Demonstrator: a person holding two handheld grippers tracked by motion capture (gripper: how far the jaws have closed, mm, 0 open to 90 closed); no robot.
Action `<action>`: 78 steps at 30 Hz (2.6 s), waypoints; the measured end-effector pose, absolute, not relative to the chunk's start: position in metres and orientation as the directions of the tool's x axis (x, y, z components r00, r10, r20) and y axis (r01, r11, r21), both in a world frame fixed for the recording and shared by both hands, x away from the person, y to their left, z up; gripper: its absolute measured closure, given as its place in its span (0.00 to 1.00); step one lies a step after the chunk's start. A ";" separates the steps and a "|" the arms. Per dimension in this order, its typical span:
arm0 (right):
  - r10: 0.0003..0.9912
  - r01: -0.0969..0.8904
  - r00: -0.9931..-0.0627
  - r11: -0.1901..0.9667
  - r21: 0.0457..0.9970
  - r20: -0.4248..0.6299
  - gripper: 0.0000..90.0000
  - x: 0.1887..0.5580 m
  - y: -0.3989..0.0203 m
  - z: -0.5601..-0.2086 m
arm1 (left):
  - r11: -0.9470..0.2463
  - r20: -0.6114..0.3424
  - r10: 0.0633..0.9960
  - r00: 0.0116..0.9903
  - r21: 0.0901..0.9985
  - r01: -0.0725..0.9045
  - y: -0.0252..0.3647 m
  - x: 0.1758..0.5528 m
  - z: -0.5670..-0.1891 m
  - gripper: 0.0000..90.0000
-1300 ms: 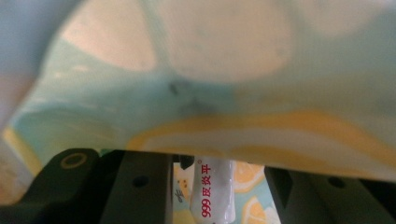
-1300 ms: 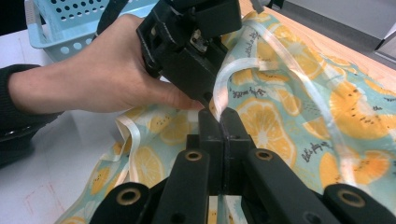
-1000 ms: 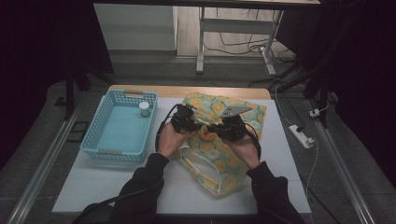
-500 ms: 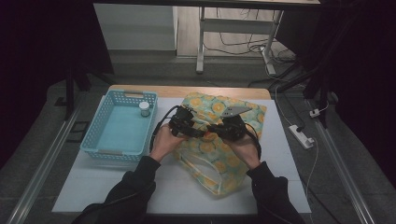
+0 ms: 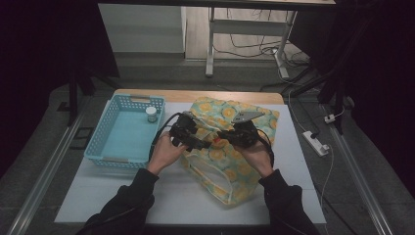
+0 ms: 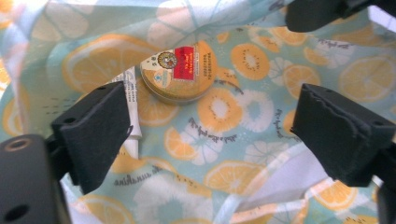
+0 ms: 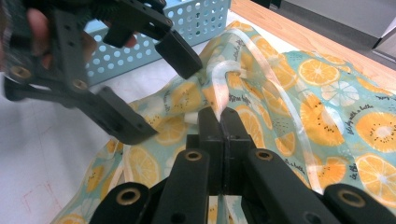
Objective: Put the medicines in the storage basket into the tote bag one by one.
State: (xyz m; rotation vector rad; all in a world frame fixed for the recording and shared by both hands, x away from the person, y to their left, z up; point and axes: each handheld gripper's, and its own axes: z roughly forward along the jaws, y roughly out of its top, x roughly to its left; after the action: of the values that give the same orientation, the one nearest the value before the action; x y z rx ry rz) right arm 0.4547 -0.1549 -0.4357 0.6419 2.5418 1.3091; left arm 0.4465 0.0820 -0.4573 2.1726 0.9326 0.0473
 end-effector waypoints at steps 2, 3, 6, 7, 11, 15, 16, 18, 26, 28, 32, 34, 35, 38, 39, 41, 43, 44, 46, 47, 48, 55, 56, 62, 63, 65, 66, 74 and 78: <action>0.469 0.281 -0.883 0.510 0.813 0.011 1.00 0.455 -0.155 -0.436 | -0.450 -0.246 0.629 0.737 0.658 0.604 0.086 0.445 -0.457 0.06; 0.468 0.281 -0.884 0.511 0.812 0.012 1.00 0.454 -0.155 -0.436 | -0.453 -0.242 0.630 0.738 0.657 0.602 0.088 0.444 -0.457 0.05; 0.465 0.280 -0.885 0.513 0.811 0.011 1.00 0.454 -0.154 -0.435 | -0.457 -0.230 0.632 0.740 0.660 0.596 0.096 0.440 -0.457 0.02; 0.465 0.279 -0.885 0.512 0.812 0.011 1.00 0.453 -0.153 -0.435 | -0.455 -0.230 0.634 0.738 0.662 0.596 0.098 0.440 -0.457 0.01; 0.465 0.279 -0.885 0.514 0.811 0.010 1.00 0.453 -0.153 -0.435 | -0.460 -0.205 0.643 0.738 0.667 0.586 0.111 0.436 -0.456 0.00; 0.465 0.281 -0.885 0.516 0.809 0.011 1.00 0.454 -0.153 -0.437 | -0.435 -0.210 0.656 0.725 0.680 0.590 0.126 0.434 -0.456 0.00; 0.464 0.281 -0.886 0.516 0.809 0.012 1.00 0.454 -0.153 -0.437 | -0.428 -0.212 0.663 0.718 0.680 0.595 0.131 0.434 -0.455 0.00; 0.463 0.280 -0.886 0.518 0.808 0.011 1.00 0.454 -0.153 -0.437 | -0.424 -0.203 0.679 0.705 0.676 0.603 0.138 0.434 -0.455 0.00; 0.461 0.281 -0.887 0.523 0.804 0.011 1.00 0.454 -0.151 -0.439 | -0.398 -0.182 0.721 0.668 0.681 0.615 0.167 0.435 -0.449 0.00; 0.459 0.281 -0.888 0.524 0.804 0.011 1.00 0.454 -0.151 -0.439 | -0.380 -0.179 0.733 0.656 0.692 0.614 0.177 0.435 -0.446 0.00; 0.458 0.281 -0.889 0.525 0.803 0.012 1.00 0.454 -0.150 -0.439 | -0.343 -0.191 0.748 0.636 0.709 0.616 0.195 0.437 -0.441 0.00; 0.458 0.281 -0.889 0.527 0.802 0.011 1.00 0.454 -0.150 -0.440 | -0.339 -0.187 0.756 0.627 0.709 0.619 0.204 0.439 -0.440 0.00; 0.458 0.282 -0.889 0.527 0.801 0.012 1.00 0.454 -0.150 -0.440 | -0.338 -0.181 0.762 0.622 0.709 0.619 0.207 0.440 -0.440 0.00; 0.455 0.281 -0.890 0.529 0.801 0.011 1.00 0.454 -0.149 -0.441 | -0.339 -0.147 0.790 0.595 0.704 0.624 0.217 0.444 -0.441 0.00; 0.455 0.281 -0.890 0.530 0.800 0.011 1.00 0.454 -0.149 -0.441 | -0.333 -0.142 0.801 0.581 0.701 0.630 0.221 0.446 -0.442 0.00; 0.455 0.281 -0.891 0.530 0.800 0.012 1.00 0.454 -0.149 -0.441 | -0.324 -0.139 0.812 0.567 0.701 0.635 0.228 0.450 -0.443 0.00; 0.456 0.282 -0.890 0.530 0.800 0.012 1.00 0.454 -0.149 -0.441 | -0.312 -0.133 0.826 0.548 0.702 0.640 0.234 0.454 -0.445 0.00; 0.456 0.283 -0.890 0.530 0.800 0.013 1.00 0.454 -0.149 -0.441 | -0.304 -0.133 0.832 0.539 0.703 0.643 0.237 0.456 -0.446 0.00; 0.458 0.284 -0.889 0.529 0.800 0.013 1.00 0.454 -0.149 -0.441 | -0.289 -0.137 0.843 0.520 0.699 0.653 0.242 0.462 -0.448 0.00; 0.458 0.284 -0.889 0.529 0.800 0.013 1.00 0.454 -0.149 -0.441 | -0.287 -0.136 0.849 0.510 0.692 0.663 0.245 0.465 -0.448 0.00; 0.458 0.284 -0.889 0.529 0.800 0.014 1.00 0.454 -0.149 -0.441 | -0.290 -0.127 0.858 0.498 0.682 0.672 0.247 0.468 -0.449 0.00; 0.456 0.286 -0.890 0.529 0.799 0.016 0.99 0.454 -0.149 -0.442 | -0.245 -0.129 0.894 0.429 0.661 0.709 0.259 0.491 -0.455 0.01; 0.456 0.286 -0.890 0.529 0.799 0.017 0.99 0.454 -0.148 -0.442 | -0.240 -0.135 0.895 0.425 0.659 0.713 0.260 0.494 -0.456 0.01; 0.453 0.284 -0.891 0.530 0.799 0.017 0.99 0.454 -0.148 -0.442 | -0.240 -0.113 0.910 0.400 0.643 0.727 0.258 0.510 -0.463 0.00; 0.453 0.284 -0.891 0.530 0.799 0.016 0.99 0.454 -0.149 -0.442 | -0.242 -0.108 0.912 0.397 0.637 0.731 0.258 0.513 -0.464 0.00; 0.454 0.284 -0.891 0.529 0.799 0.016 0.99 0.454 -0.149 -0.442 | -0.241 -0.108 0.915 0.389 0.626 0.741 0.258 0.518 -0.467 0.00; 0.454 0.285 -0.891 0.529 0.800 0.017 0.99 0.454 -0.149 -0.442 | -0.241 -0.107 0.916 0.386 0.621 0.746 0.257 0.520 -0.468 0.00; 0.453 0.284 -0.891 0.529 0.799 0.017 0.99 0.454 -0.149 -0.442 | -0.252 -0.082 0.928 0.364 0.582 0.773 0.255 0.536 -0.481 0.01; 0.454 0.285 -0.891 0.528 0.800 0.018 0.99 0.454 -0.149 -0.442 | -0.256 -0.079 0.929 0.360 0.566 0.784 0.253 0.543 -0.486 0.03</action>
State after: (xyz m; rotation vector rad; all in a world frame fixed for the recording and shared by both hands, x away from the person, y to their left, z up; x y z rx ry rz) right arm 0.4541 -0.1490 -0.4416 0.6298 2.5734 1.2935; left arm 0.5432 0.2535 -0.4864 2.1073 1.4815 0.3685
